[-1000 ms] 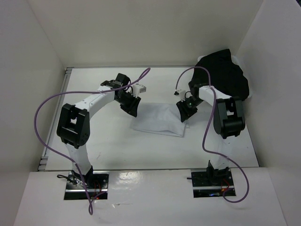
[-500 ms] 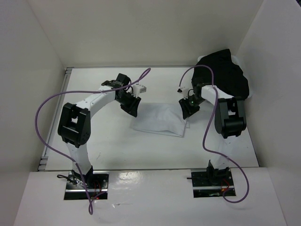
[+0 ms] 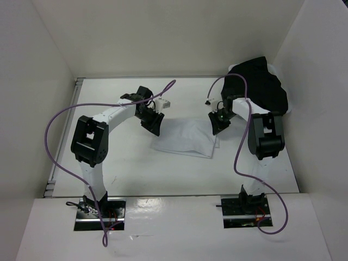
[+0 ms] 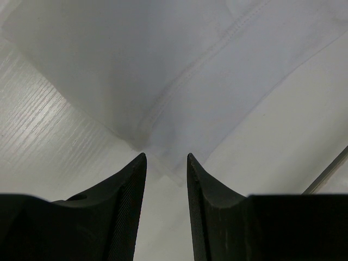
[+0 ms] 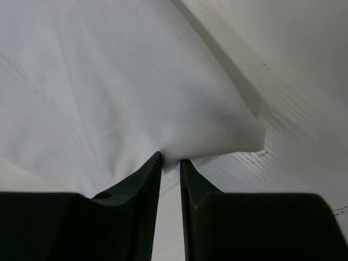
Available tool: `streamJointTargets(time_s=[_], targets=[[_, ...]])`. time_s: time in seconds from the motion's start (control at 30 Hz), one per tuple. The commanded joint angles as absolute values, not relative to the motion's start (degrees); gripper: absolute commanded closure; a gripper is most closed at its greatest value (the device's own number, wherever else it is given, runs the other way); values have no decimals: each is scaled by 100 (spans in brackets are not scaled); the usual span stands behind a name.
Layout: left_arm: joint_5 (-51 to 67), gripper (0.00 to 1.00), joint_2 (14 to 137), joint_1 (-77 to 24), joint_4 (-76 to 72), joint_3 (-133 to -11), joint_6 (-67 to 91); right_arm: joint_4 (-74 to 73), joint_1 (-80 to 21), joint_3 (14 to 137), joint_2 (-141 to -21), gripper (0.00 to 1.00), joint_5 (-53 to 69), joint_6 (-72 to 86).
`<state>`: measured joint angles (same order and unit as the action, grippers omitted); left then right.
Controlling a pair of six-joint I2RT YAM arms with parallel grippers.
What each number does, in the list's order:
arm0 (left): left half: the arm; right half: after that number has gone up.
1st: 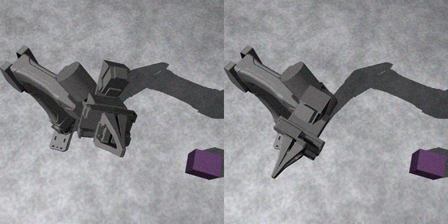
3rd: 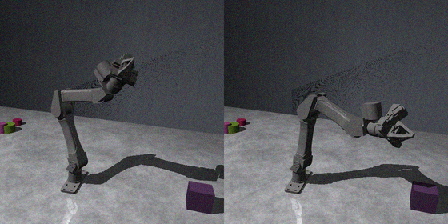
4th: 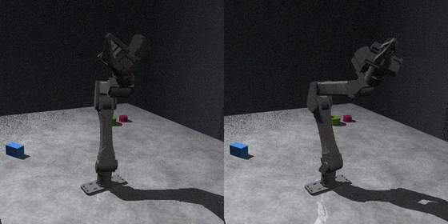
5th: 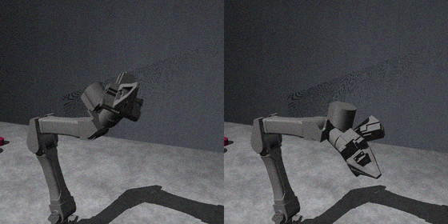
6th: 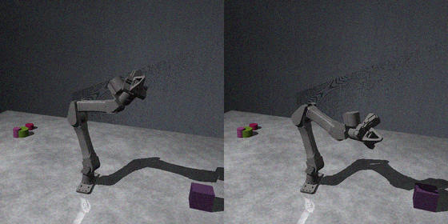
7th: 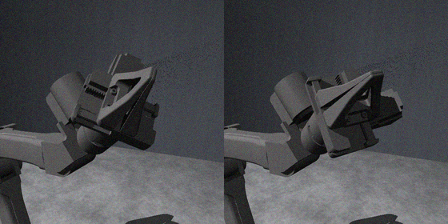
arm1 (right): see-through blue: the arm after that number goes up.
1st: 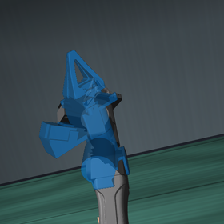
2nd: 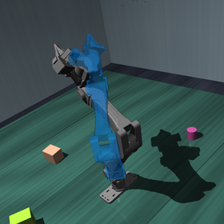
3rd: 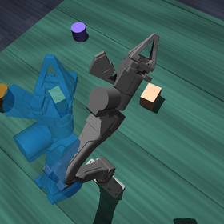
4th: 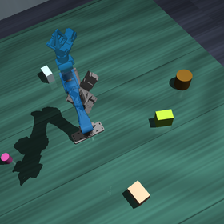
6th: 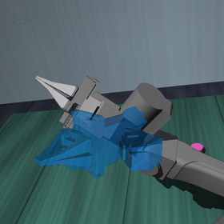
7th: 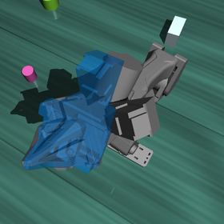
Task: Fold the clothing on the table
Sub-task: Fold the skirt
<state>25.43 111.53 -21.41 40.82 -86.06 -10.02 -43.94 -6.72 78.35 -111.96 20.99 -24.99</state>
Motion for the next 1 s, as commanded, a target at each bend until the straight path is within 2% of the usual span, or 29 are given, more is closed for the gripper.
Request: streamJointTargets(time_s=[0.0, 0.03, 0.1, 0.13, 0.57, 0.77, 0.97], targets=[[2725, 57, 11215, -2118, 4008, -8815, -914, -4175, -721, 7822, -11127, 77, 2048, -2426], [2725, 57, 11215, -2118, 4008, -8815, -914, -4175, -721, 7874, -11127, 89, 2048, -2426], [2725, 58, 11162, -2118, 4008, -8763, -914, -4175, -721, 7997, -11127, 99, 2048, -2374], [2725, 58, 11162, -2118, 4008, -8763, -914, -4175, -721, 7998, -11127, 100, 1996, -2373], [2672, 58, 11048, -2118, 4008, -8657, -914, -4754, -721, 9500, -10556, 100, 1880, -2373], [2672, 58, 10995, -2118, 4008, -8657, -914, -4545, -721, 9510, -10556, 100, 1855, -2259], [2672, 58, 10995, -2118, 4008, -8657, -914, -3974, -721, 9439, -11109, 100, 1601, -2127]])
